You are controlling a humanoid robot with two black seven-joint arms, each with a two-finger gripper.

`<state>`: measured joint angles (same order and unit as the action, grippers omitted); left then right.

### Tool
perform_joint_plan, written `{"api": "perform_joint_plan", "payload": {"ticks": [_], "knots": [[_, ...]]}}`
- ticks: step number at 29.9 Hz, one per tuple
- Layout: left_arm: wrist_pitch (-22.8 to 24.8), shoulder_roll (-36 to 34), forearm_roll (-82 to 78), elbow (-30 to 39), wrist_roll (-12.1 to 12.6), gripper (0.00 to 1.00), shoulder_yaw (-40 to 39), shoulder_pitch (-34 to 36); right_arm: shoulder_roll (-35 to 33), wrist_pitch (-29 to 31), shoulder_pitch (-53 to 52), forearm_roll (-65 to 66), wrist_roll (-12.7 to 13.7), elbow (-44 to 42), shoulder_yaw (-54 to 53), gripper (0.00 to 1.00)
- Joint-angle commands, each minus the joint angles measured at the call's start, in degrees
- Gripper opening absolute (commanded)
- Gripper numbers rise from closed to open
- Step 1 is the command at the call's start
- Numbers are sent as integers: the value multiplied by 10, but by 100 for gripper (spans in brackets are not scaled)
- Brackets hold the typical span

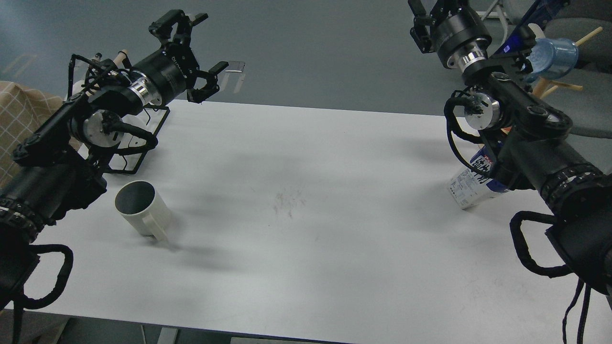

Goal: Place cup and milk with both arms
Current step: 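Raise the left gripper and move it toward the white mug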

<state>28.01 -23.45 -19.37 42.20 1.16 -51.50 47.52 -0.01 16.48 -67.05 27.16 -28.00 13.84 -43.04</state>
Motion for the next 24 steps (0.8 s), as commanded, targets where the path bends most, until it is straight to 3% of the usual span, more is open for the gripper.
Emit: {"api": "perform_joint_plan", "payload": {"ticks": [1, 12, 24], "knots": [[0, 1, -1, 2, -1, 98, 1, -3, 0, 0, 3, 0, 0, -6, 0, 99], [0, -2, 3, -6, 3, 98, 0, -9, 0, 0, 1, 1, 0, -70, 2, 100], [0, 3, 4, -24, -3, 99, -6, -5, 0, 19, -21, 0, 0, -73, 22, 100]]}}
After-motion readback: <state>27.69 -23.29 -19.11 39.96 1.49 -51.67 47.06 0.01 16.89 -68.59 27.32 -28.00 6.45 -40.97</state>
